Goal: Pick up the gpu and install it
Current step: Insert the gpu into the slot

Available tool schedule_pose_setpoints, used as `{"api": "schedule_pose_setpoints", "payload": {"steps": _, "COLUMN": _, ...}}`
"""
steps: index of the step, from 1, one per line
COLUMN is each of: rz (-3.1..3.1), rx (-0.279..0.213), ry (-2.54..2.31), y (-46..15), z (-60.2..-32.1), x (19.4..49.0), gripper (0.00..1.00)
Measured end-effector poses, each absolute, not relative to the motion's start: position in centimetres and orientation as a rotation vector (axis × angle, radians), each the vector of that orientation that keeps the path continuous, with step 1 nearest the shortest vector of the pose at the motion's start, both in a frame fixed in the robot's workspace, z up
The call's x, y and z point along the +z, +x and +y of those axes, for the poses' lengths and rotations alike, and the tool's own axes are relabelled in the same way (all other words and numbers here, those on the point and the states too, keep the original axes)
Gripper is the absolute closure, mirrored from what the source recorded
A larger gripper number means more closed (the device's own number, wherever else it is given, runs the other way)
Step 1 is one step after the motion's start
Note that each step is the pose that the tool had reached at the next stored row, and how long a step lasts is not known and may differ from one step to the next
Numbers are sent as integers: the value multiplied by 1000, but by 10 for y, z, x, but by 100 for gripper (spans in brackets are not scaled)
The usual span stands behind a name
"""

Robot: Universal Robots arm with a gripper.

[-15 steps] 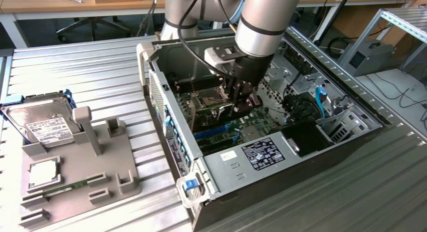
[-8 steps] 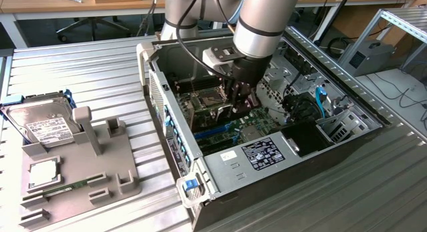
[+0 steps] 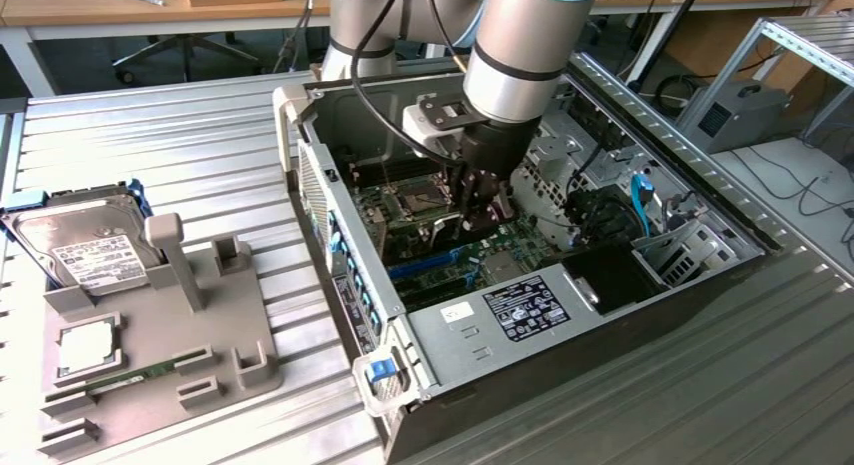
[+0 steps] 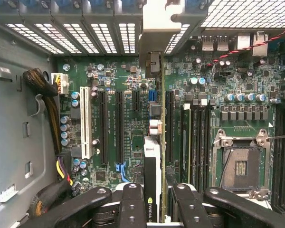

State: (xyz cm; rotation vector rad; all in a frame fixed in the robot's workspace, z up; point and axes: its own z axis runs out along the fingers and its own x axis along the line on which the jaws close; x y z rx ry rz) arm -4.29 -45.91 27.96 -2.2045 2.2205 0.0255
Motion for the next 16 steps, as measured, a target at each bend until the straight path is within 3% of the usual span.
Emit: {"api": "schedule_pose_setpoints", "payload": {"steps": 16, "rz": 2220, "rx": 26, "ry": -2204, "y": -53, "z": -459, "x": 279, "gripper": 73}}
